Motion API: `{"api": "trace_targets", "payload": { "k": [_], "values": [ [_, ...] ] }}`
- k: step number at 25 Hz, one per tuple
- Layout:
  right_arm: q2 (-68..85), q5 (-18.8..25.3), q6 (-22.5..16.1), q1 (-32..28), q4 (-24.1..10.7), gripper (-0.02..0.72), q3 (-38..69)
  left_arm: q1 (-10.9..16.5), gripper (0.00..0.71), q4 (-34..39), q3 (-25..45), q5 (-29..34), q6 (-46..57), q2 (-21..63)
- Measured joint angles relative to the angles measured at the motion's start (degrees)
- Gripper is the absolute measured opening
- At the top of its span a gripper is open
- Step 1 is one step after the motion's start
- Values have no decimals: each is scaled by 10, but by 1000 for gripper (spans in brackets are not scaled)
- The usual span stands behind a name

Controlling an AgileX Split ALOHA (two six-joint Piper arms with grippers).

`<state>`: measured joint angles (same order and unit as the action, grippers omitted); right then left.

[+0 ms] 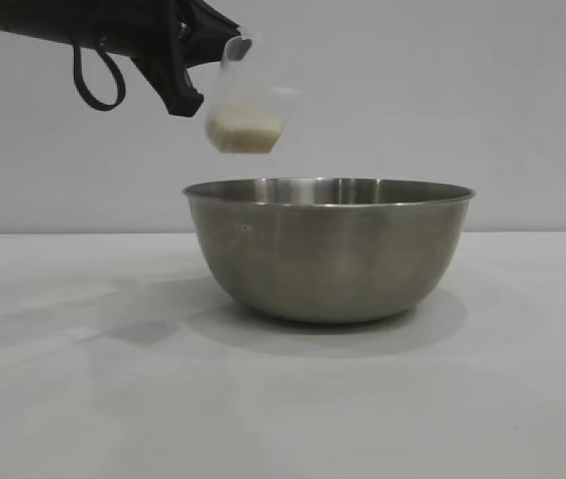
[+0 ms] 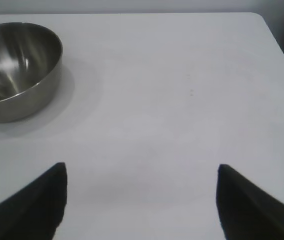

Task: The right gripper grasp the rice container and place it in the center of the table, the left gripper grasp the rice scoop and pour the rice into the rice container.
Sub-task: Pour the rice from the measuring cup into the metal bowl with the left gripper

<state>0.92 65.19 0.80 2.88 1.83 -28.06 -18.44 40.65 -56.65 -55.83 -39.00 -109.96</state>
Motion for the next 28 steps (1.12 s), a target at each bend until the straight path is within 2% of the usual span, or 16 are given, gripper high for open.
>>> {"api": "trace_targets", "payload": {
  "k": [12,28],
  "values": [
    [0,0,0,0,0,524,0,-17,0,35,-2,0,-125,0],
    [0,0,0,0,0,524,0,-40,0,35,-4,0,-340,0]
  ]
}}
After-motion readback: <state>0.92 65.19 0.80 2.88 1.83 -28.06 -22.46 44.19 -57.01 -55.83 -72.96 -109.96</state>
